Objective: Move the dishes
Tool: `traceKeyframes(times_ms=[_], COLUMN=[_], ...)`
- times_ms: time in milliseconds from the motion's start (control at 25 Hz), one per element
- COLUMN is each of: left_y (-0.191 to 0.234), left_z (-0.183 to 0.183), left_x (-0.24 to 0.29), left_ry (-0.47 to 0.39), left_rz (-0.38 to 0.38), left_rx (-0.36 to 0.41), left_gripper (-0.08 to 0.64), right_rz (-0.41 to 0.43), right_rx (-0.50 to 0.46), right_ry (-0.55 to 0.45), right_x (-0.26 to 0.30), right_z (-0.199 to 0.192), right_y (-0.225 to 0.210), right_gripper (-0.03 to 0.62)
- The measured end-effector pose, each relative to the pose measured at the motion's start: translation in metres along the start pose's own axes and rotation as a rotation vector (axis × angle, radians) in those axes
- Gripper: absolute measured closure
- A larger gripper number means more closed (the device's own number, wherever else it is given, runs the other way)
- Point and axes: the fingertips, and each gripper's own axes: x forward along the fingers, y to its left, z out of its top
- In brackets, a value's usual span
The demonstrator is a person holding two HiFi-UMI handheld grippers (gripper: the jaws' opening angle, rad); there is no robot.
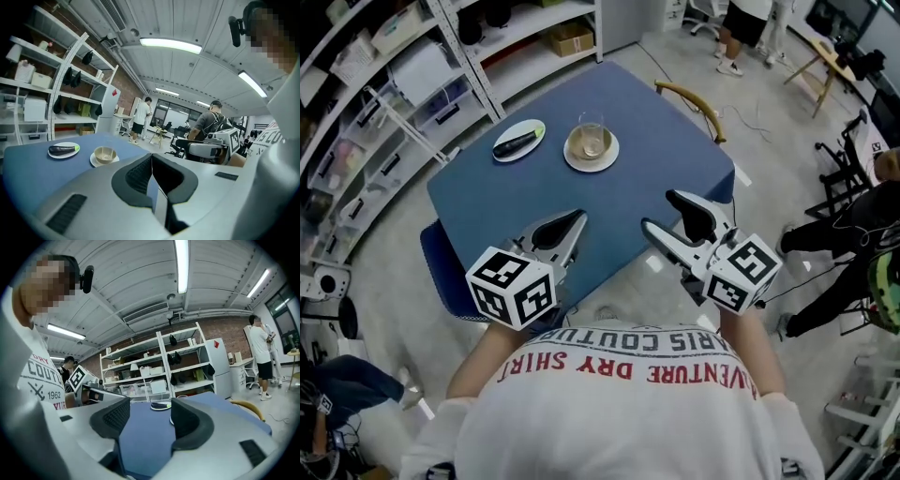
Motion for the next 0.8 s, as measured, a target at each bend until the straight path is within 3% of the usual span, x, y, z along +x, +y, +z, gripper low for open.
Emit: traceKeyframes(times_ms=[320, 800], left_y=[0.048, 0.111], left_z=[-0.006, 0.000], left_x=[0.024, 0.019], left_ry=[0.016, -0.035], left_rz=[0.078, 0.368], left_rx=[-0.034, -0.157], left_gripper=[0.532, 0.532], right_rz=[-0.034, 0.128], right_rx=[-0.132, -0.187], right_ry=[0.110, 0.210], right_x=[0.053, 0.153], right_z=[-0.028, -0.032], right_y=[-0.060, -0.122], right_gripper=[0.299, 0.295])
